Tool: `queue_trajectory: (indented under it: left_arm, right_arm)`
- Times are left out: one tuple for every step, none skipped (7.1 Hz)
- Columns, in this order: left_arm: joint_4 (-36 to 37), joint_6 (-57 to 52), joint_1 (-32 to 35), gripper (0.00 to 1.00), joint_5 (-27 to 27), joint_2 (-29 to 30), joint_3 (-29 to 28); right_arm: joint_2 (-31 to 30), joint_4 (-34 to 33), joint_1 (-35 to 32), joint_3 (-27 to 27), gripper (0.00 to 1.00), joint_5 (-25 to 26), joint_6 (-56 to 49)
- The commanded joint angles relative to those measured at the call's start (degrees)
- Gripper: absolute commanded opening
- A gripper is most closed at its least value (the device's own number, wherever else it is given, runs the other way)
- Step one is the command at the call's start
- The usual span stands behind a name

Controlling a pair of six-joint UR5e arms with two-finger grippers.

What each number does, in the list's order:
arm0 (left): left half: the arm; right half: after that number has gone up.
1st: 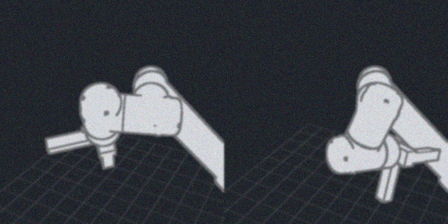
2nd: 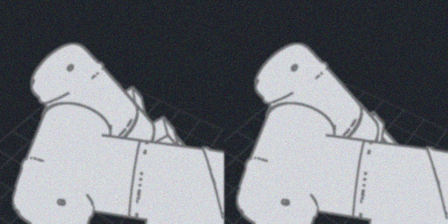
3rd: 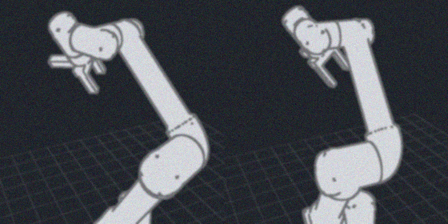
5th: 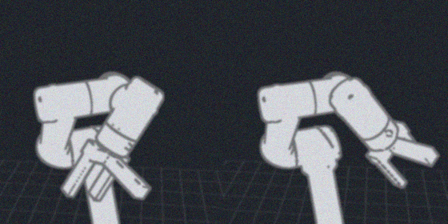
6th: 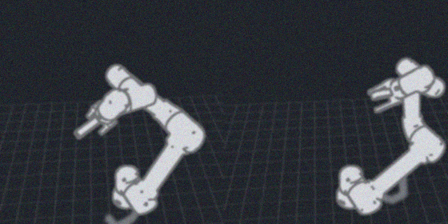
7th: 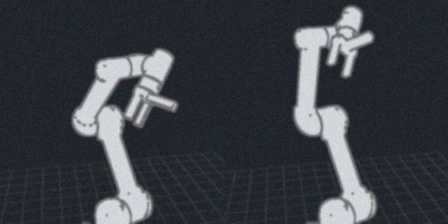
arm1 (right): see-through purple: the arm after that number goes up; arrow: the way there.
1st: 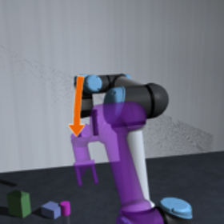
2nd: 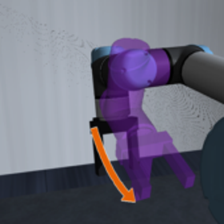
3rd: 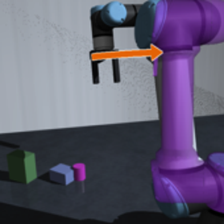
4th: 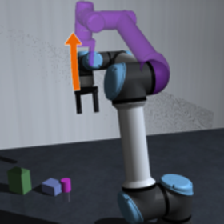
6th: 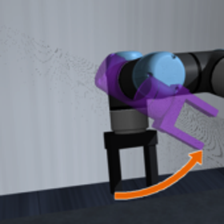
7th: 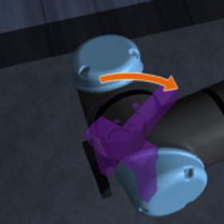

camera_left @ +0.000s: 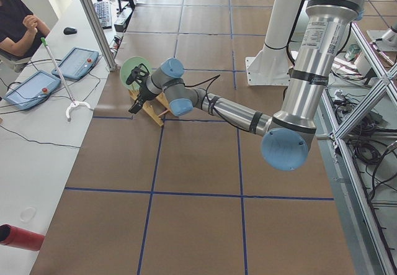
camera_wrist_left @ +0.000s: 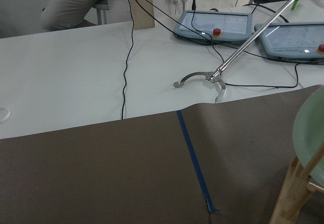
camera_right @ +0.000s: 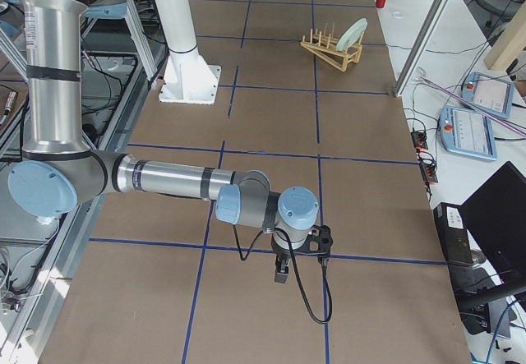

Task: Place plate on rack
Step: 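Open the left gripper and pull it back away from the plate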

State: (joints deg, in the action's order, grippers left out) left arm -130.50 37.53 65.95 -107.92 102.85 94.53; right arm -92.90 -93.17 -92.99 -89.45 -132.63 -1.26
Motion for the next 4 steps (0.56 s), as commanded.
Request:
queue_trajectory:
  left_arm:
    - [11.96,-15.46,8.81,1.00,-11.05,-0.46,-0.22]
    - [16.98,-22.52,9.80,1.00,-11.26,-0.98,-0.48]
    - [21.03,-28.16,13.03,1.00,-11.35,-2.12,-0.57]
    - [26.73,-34.04,15.15,1.00,-11.44,-3.44,-0.57]
  right_arm:
    - [0.00,0.00,0.00,0.07,1.00,0.00,-0.06]
    - [0.00,0.00,0.00,0.07,1.00,0.00,-0.06]
    - [0.00,0.00,0.00,-0.02,1.00,0.00,-0.06]
    - [0.00,0.00,0.00,0.07,1.00,0.00,-0.06]
